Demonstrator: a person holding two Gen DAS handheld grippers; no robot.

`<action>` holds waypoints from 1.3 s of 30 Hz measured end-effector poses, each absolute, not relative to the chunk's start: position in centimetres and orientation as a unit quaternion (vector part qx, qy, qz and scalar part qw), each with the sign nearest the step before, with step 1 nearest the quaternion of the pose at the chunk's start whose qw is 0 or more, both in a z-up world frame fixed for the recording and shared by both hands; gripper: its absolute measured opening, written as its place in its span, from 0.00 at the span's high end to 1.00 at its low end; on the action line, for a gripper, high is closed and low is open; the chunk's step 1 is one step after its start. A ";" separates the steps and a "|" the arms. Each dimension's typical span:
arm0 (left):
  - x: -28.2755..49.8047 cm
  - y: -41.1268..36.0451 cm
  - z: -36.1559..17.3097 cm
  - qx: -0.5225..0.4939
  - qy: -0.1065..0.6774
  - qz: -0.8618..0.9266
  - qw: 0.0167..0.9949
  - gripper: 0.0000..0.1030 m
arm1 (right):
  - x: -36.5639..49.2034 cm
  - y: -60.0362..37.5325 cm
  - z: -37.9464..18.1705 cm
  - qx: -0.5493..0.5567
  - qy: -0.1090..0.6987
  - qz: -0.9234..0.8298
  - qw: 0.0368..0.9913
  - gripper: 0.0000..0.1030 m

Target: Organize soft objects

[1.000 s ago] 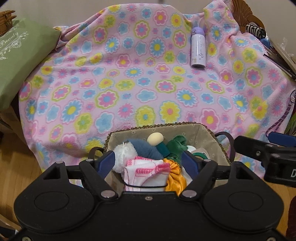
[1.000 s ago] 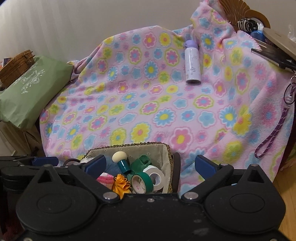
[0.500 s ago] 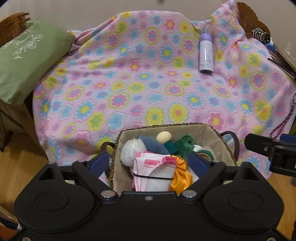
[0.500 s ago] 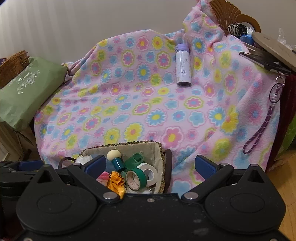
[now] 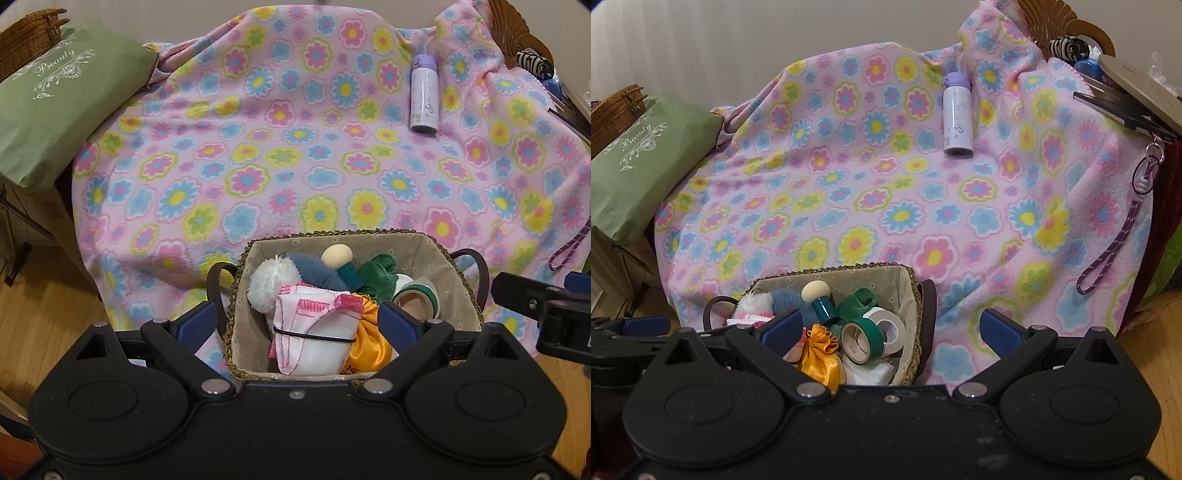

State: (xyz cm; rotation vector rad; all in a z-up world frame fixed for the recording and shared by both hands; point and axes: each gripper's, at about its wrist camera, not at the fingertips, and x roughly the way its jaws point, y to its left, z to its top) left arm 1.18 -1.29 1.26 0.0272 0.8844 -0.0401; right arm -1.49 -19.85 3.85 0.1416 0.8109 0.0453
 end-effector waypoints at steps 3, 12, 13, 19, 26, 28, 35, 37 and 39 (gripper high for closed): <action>1.2 -1.3 1.2 0.014 0.429 -0.019 0.903 0.11 | -1.5 -19.9 3.8 0.071 0.396 0.021 0.915 0.00; 1.3 -1.2 1.1 0.013 0.432 -0.017 0.902 0.11 | -1.5 -19.8 3.7 0.072 0.399 0.022 0.914 0.00; 1.3 -1.2 1.1 0.013 0.432 -0.017 0.902 0.11 | -1.5 -19.7 3.7 0.072 0.400 0.022 0.913 0.00; 1.3 -1.1 1.0 0.013 0.434 -0.017 0.901 0.11 | -1.5 -19.7 3.6 0.072 0.400 0.022 0.913 0.00; 1.3 -1.1 1.0 0.013 0.435 -0.016 0.900 0.11 | -1.5 -19.7 3.6 0.072 0.400 0.022 0.913 0.00; 1.3 -1.1 1.0 0.013 0.435 -0.017 0.900 0.11 | -1.5 -19.7 3.6 0.073 0.400 0.022 0.913 0.00; 1.2 -1.1 1.0 0.013 0.435 -0.017 0.900 0.11 | -1.5 -19.7 3.6 0.073 0.400 0.023 0.913 0.00; 1.2 -1.1 1.0 0.013 0.435 -0.017 0.900 0.11 | -1.5 -19.7 3.6 0.073 0.400 0.022 0.913 0.00; 1.2 -1.2 1.0 0.013 0.435 -0.017 0.900 0.11 | -1.5 -19.7 3.6 0.073 0.400 0.022 0.913 0.00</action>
